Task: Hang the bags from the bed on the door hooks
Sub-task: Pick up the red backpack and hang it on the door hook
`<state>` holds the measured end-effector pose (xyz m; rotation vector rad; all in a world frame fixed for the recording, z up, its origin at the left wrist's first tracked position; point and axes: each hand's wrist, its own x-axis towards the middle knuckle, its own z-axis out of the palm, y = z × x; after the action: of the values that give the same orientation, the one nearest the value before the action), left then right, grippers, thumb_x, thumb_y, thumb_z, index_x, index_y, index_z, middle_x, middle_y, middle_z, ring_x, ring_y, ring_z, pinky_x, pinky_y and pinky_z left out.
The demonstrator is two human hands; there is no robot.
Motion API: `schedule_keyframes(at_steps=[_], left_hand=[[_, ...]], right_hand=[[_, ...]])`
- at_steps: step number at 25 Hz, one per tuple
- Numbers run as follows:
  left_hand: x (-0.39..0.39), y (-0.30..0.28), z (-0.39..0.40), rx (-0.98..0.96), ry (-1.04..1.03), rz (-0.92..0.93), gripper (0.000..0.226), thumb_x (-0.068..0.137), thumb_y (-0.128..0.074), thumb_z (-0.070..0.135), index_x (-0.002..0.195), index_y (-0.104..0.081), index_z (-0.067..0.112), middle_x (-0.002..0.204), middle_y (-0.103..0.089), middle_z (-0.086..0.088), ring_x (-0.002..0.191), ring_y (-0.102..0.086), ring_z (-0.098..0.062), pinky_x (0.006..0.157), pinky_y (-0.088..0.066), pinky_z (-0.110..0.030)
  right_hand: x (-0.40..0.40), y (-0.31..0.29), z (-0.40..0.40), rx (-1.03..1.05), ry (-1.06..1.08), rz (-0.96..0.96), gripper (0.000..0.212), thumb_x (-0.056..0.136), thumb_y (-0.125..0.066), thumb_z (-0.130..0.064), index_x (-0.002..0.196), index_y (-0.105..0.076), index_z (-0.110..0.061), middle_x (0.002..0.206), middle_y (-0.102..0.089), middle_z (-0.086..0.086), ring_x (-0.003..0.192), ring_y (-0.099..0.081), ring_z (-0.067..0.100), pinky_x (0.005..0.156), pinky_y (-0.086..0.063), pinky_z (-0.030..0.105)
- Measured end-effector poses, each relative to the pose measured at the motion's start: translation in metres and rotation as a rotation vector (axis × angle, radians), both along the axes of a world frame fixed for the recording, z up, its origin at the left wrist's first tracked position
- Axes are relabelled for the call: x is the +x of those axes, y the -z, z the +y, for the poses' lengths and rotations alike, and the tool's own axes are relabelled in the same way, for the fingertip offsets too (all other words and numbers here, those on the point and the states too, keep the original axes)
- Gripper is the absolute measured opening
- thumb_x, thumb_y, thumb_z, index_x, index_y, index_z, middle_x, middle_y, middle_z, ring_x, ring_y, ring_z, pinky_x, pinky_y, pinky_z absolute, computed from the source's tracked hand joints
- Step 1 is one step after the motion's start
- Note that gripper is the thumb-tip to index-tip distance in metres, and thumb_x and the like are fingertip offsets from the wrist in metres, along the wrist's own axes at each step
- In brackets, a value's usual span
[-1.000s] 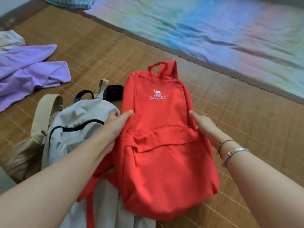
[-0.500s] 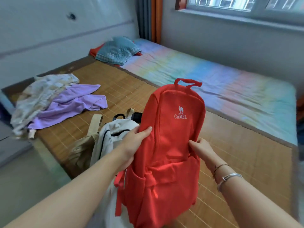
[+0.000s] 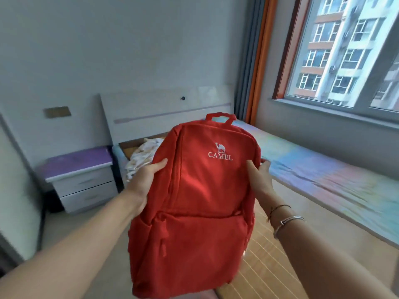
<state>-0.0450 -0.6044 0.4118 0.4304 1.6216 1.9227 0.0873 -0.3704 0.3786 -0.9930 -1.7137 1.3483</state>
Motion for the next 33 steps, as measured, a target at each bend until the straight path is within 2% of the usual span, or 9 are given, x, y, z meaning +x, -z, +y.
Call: schedule_keyframes(at_steps=[5,10,13,16,20,23,25,29,33], left_hand=[[0.006,-0.041,-0.152,-0.172,-0.265,0.143,0.04,0.086,-0.056,0.048,0.106,-0.076,0.02,0.099,-0.078,-0.001,0.087,-0.075,-0.018,0.085,-0.054,-0.033],[0.045,-0.036,-0.328,-0.565,-0.71,0.22,0.084,0.077,-0.03,0.08,0.135,-0.052,0.025,0.134,-0.06,-0.002,0.123,-0.056,-0.025,0.11,-0.039,-0.042],[0.098,-0.028,-0.416,-0.482,-0.972,0.19,0.065,0.088,-0.025,0.069,0.125,-0.06,0.03,0.135,-0.061,-0.003,0.12,-0.057,-0.018,0.104,-0.042,-0.037],[0.172,-0.049,-0.496,-0.511,-1.158,0.191,0.067,0.088,-0.022,0.07,0.101,-0.072,0.027,0.111,-0.073,0.0,0.106,-0.065,-0.017,0.102,-0.044,-0.037],[0.272,-0.094,-0.598,-0.466,-1.238,0.047,0.073,0.081,-0.027,0.078,0.056,-0.063,0.019,0.058,-0.056,0.0,0.046,-0.051,-0.008,0.056,-0.037,-0.027],[0.354,-0.12,-0.675,-0.696,-1.154,-0.169,0.08,0.057,-0.051,0.088,0.092,-0.075,0.02,0.089,-0.068,-0.003,0.066,-0.066,-0.011,0.066,-0.05,-0.026],[0.398,-0.127,-0.717,-0.732,-1.197,-0.24,0.097,0.051,-0.066,0.081,0.126,-0.062,0.02,0.12,-0.069,-0.003,0.099,-0.07,-0.021,0.089,-0.055,-0.038],[0.463,-0.145,-0.803,-0.424,-1.468,-0.005,0.022,0.079,-0.073,0.022,0.091,-0.077,0.005,0.083,-0.079,-0.009,0.072,-0.075,-0.02,0.068,-0.06,-0.032],[0.519,-0.182,-0.873,-0.238,-1.563,0.226,0.015,0.079,-0.068,0.003,0.093,-0.071,0.007,0.079,-0.079,-0.005,0.065,-0.075,-0.017,0.054,-0.058,-0.028]], right_hand=[[-0.048,-0.037,-0.116,-0.146,-0.332,0.169,0.026,0.082,-0.063,-0.026,0.096,-0.068,-0.004,0.091,-0.069,0.013,0.083,-0.064,0.023,0.081,-0.053,0.04],[-0.072,-0.039,-0.288,-0.059,-0.94,0.26,0.011,0.083,-0.066,-0.024,0.077,-0.072,-0.017,0.072,-0.073,-0.006,0.065,-0.063,0.001,0.063,-0.054,0.02],[-0.055,-0.037,-0.39,0.024,-1.296,0.28,0.014,0.085,-0.064,-0.023,0.075,-0.072,-0.018,0.069,-0.071,-0.013,0.064,-0.06,-0.003,0.059,-0.051,0.016],[-0.027,-0.053,-0.49,0.239,-1.562,0.287,0.024,0.085,-0.064,-0.026,0.08,-0.068,-0.003,0.07,-0.063,-0.005,0.068,-0.054,0.003,0.063,-0.047,0.031],[0.021,-0.092,-0.606,0.404,-1.801,0.392,0.016,0.085,-0.064,-0.027,0.077,-0.069,-0.014,0.068,-0.062,-0.012,0.066,-0.053,-0.001,0.066,-0.049,0.032],[0.075,-0.11,-0.702,0.544,-1.994,0.487,0.012,0.087,-0.061,-0.026,0.082,-0.069,-0.018,0.076,-0.065,-0.016,0.07,-0.055,-0.006,0.07,-0.05,0.025],[0.107,-0.114,-0.766,0.564,-2.056,0.544,0.014,0.089,-0.059,-0.024,0.087,-0.069,-0.014,0.085,-0.071,-0.008,0.075,-0.059,-0.003,0.077,-0.051,0.028],[0.16,-0.117,-0.886,0.511,-2.168,0.564,0.021,0.088,-0.06,-0.026,0.09,-0.069,-0.007,0.094,-0.073,0.016,0.084,-0.068,0.018,0.081,-0.053,0.042],[0.202,-0.128,-0.973,0.516,-2.302,0.609,0.017,0.078,-0.07,-0.036,0.072,-0.069,-0.02,0.07,-0.069,-0.003,0.065,-0.059,0.002,0.07,-0.049,0.024]])
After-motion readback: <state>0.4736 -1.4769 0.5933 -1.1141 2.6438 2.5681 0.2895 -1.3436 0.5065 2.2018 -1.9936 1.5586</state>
